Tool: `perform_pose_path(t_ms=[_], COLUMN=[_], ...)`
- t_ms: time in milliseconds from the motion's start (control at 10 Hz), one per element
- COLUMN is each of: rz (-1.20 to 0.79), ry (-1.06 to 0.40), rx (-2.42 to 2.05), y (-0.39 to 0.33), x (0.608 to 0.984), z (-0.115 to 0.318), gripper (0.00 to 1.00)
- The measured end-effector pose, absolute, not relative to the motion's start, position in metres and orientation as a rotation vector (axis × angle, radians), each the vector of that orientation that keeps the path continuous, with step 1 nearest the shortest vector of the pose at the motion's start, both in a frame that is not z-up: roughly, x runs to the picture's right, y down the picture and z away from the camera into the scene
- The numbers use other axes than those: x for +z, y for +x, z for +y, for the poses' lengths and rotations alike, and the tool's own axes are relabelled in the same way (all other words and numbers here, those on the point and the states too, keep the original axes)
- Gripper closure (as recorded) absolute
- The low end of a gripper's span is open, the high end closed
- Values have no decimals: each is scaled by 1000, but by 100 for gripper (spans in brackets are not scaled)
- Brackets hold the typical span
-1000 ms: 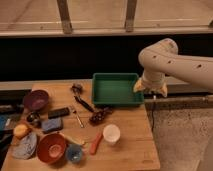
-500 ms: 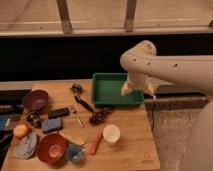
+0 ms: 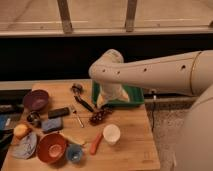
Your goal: Place pepper in red bowl
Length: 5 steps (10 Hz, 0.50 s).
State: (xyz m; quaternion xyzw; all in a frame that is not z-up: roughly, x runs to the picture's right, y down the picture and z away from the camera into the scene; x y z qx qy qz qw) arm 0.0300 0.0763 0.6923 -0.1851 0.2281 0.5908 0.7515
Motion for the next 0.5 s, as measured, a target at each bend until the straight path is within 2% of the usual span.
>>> perform_pose_path(t_ms=[500], rz=[493], ry=[-413], rx=[1273], y=[26], x=[690], z=[80], gripper=[20])
